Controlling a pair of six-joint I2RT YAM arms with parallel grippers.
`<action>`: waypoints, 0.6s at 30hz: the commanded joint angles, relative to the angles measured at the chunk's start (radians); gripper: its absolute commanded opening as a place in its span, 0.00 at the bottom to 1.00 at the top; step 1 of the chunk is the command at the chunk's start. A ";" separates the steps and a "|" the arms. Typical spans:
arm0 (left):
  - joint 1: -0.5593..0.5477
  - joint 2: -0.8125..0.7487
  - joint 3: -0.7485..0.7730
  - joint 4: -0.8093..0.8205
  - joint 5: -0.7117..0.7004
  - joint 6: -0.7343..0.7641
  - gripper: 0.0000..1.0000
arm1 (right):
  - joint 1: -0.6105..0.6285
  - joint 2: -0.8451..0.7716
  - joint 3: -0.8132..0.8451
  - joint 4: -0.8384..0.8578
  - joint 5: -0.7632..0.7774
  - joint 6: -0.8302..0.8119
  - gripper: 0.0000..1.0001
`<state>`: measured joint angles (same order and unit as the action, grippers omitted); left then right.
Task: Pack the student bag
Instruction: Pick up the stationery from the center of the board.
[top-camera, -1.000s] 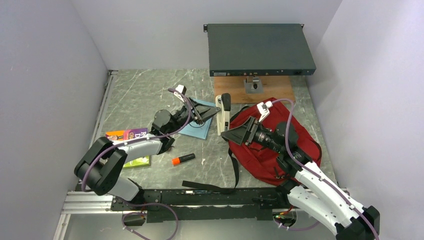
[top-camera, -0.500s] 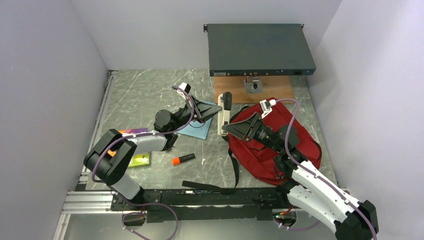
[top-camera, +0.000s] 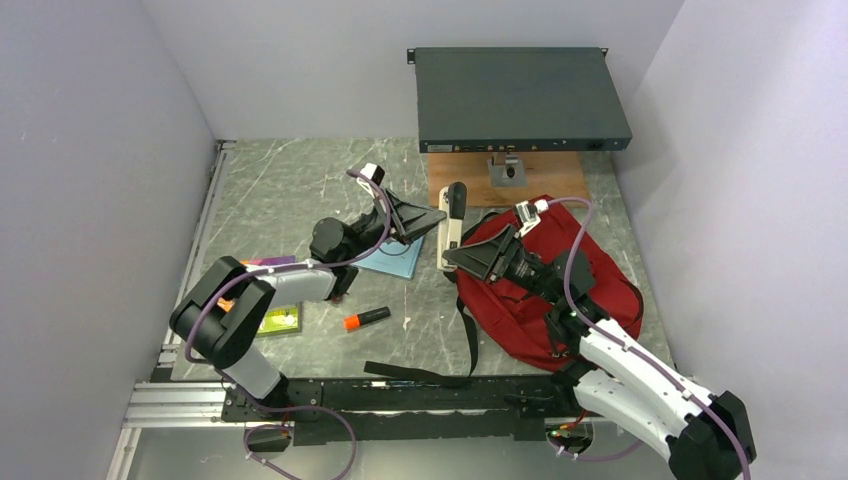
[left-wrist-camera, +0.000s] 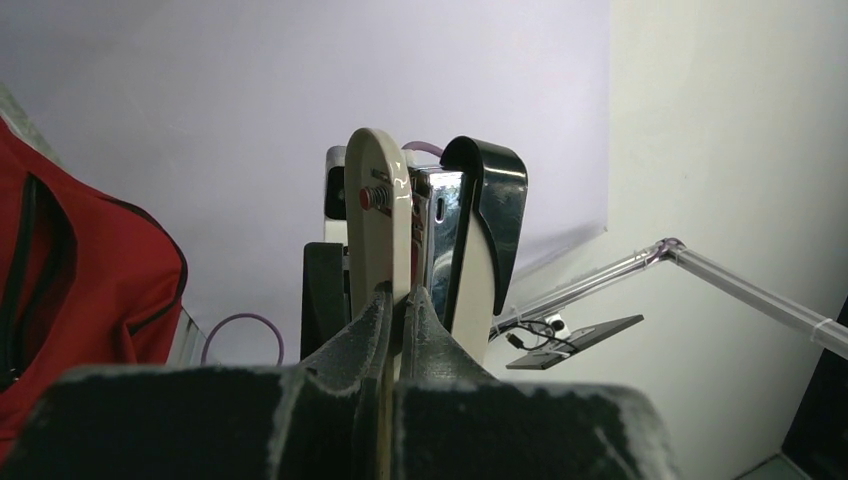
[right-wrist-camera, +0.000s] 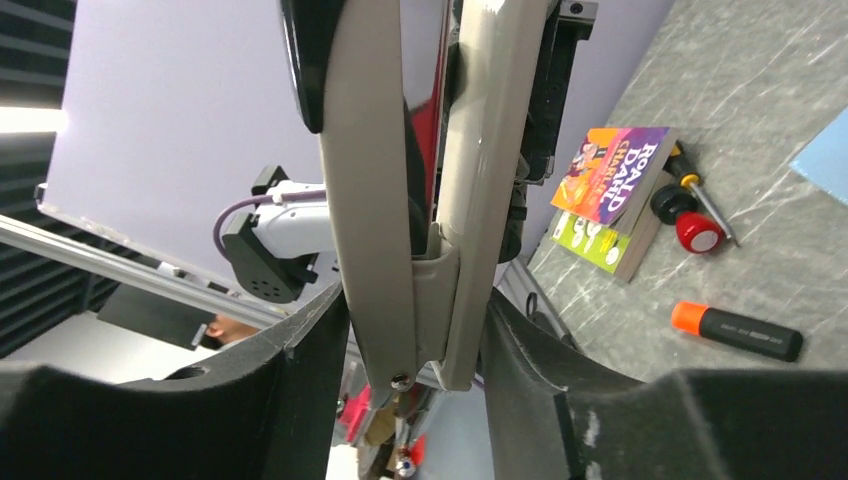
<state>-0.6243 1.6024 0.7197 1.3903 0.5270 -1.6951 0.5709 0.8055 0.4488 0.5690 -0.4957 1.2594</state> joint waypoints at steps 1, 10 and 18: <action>-0.006 -0.085 0.011 0.012 -0.003 0.064 0.00 | 0.005 -0.047 0.027 -0.012 0.005 -0.020 0.42; 0.001 -0.111 -0.026 -0.108 0.050 0.119 0.48 | 0.005 -0.083 0.085 -0.204 0.049 -0.095 0.06; 0.019 -0.235 -0.031 -0.531 0.056 0.390 0.81 | 0.004 -0.173 0.261 -0.724 0.255 -0.351 0.00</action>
<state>-0.6201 1.4548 0.6849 1.0492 0.5701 -1.4727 0.5774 0.7082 0.5644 0.0814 -0.3897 1.0794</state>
